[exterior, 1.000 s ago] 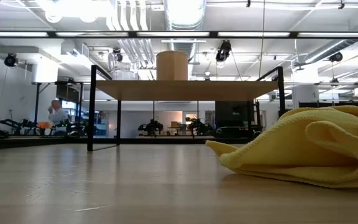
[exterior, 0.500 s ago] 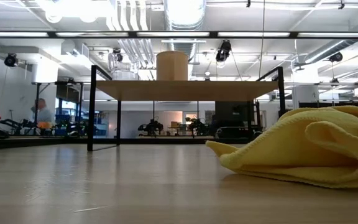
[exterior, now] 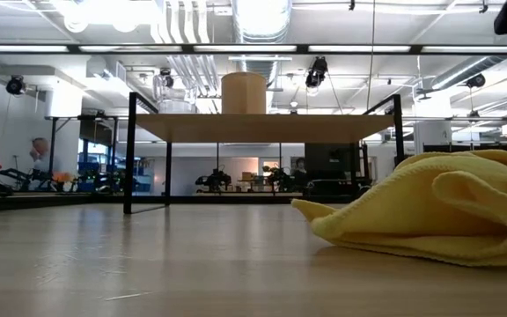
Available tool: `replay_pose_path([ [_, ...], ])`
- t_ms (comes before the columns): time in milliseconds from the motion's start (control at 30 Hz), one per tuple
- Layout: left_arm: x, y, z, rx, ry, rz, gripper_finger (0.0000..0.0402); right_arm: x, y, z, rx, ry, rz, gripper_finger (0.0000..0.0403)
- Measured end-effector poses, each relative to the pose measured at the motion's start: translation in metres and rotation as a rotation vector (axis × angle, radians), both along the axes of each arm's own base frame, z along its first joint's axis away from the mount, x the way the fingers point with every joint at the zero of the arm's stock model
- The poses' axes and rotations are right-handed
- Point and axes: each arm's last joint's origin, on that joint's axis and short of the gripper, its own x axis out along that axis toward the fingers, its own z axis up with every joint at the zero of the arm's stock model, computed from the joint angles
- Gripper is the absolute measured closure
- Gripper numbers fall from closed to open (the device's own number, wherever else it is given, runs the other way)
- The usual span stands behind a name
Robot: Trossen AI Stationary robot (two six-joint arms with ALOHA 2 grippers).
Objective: Stack small to large cups/mugs on shelf
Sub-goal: Put the blue cup on the shelf
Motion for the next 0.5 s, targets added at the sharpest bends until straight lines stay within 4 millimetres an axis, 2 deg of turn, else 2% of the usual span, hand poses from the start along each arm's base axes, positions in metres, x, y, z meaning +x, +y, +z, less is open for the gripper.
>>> replay_pose_path([
  [333,0.006,-0.001,-0.007,0.005,0.024,-0.001,0.0356,-0.003,-0.002,-0.031,-0.036,0.05,-0.031,0.039],
  [500,0.006,-0.001,-0.007,0.006,0.025,0.0,0.0356,-0.001,-0.001,-0.036,-0.024,0.031,-0.03,0.0393],
])
